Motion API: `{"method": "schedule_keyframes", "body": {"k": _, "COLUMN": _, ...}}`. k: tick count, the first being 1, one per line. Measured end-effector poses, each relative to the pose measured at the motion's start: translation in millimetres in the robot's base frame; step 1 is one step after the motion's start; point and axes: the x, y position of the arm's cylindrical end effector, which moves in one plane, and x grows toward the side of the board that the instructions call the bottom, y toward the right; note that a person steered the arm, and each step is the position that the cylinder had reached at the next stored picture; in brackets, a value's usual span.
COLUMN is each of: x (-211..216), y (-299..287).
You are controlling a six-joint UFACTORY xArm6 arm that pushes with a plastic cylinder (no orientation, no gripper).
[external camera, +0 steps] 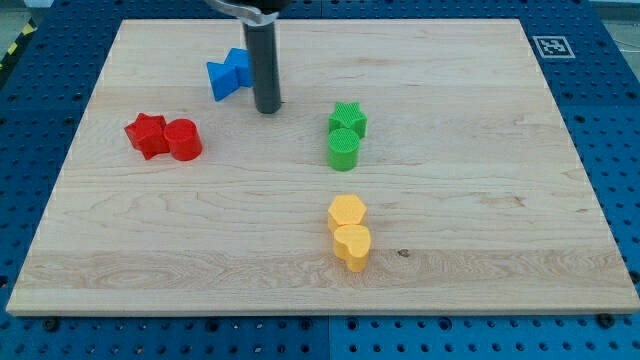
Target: Move blue blocks vertically above to the red blocks
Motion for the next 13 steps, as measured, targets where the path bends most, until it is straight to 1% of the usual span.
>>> {"method": "schedule_keyframes", "body": {"k": 1, "x": -1.8, "y": -36.3}}
{"method": "schedule_keyframes", "body": {"k": 3, "x": -74.7, "y": -87.5}}
{"method": "schedule_keyframes", "body": {"k": 4, "x": -71.1, "y": -92.1}}
{"method": "schedule_keyframes", "body": {"k": 5, "x": -43.3, "y": -80.6}}
{"method": "schedule_keyframes", "body": {"k": 6, "x": -28.9, "y": -52.7}}
{"method": "schedule_keyframes", "body": {"k": 7, "x": -41.2, "y": -28.6}}
{"method": "schedule_keyframes", "body": {"k": 8, "x": -74.1, "y": -25.8}}
{"method": "schedule_keyframes", "body": {"k": 9, "x": -83.3, "y": -24.4}}
{"method": "schedule_keyframes", "body": {"k": 10, "x": -65.1, "y": 10.8}}
{"method": "schedule_keyframes", "body": {"k": 11, "x": -76.4, "y": 53.1}}
{"method": "schedule_keyframes", "body": {"k": 12, "x": -115.5, "y": 56.4}}
{"method": "schedule_keyframes", "body": {"k": 13, "x": -119.9, "y": 30.4}}
